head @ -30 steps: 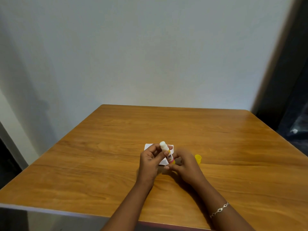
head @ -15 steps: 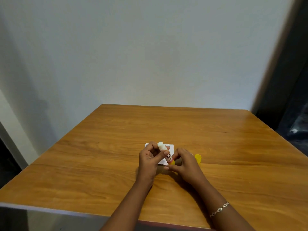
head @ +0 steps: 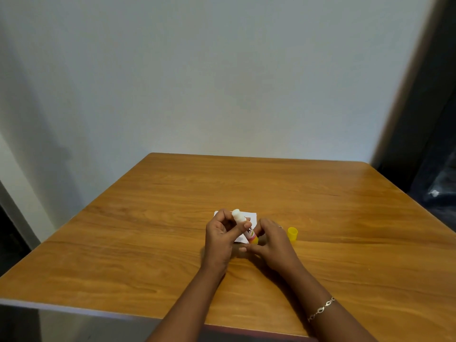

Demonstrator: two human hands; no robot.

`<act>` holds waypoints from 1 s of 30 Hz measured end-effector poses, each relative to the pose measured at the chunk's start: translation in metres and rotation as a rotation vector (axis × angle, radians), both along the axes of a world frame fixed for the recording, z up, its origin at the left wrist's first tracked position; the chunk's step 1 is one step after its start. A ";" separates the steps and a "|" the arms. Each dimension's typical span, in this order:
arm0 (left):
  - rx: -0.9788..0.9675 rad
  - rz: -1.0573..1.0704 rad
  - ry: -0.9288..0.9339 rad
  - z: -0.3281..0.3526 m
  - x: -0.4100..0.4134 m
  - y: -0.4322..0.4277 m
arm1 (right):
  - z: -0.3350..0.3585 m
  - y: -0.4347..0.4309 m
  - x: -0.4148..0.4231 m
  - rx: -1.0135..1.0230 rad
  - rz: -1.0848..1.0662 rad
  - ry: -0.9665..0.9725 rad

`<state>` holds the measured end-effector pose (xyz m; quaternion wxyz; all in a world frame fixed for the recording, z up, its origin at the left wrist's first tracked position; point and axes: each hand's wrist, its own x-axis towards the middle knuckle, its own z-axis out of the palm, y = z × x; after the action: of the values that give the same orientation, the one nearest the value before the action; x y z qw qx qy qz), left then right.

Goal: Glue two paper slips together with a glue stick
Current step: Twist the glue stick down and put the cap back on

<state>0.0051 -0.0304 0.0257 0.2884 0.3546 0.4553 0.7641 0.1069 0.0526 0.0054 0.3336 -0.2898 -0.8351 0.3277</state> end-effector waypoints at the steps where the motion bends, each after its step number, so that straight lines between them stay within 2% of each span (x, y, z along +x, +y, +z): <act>1: 0.006 -0.002 0.000 0.000 -0.001 0.000 | 0.000 0.000 0.001 -0.005 0.017 0.002; 6: 0.042 0.002 -0.006 -0.001 -0.006 0.000 | 0.003 0.000 0.002 -0.039 0.117 0.015; 13: 0.029 0.005 -0.005 0.000 -0.002 0.001 | 0.001 0.000 0.003 0.000 0.023 0.033; 19: 0.039 -0.028 0.027 -0.003 -0.005 0.002 | 0.005 -0.003 0.003 -0.005 0.125 0.008; 26: 0.029 0.001 0.008 -0.003 -0.001 0.003 | 0.001 -0.001 0.000 0.032 0.002 0.041; 30: 0.050 -0.045 -0.008 -0.002 -0.003 0.002 | 0.001 -0.001 0.004 0.010 0.063 0.034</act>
<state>0.0021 -0.0289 0.0238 0.2983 0.3687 0.4267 0.7701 0.1110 0.0520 0.0068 0.3385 -0.2561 -0.8398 0.3385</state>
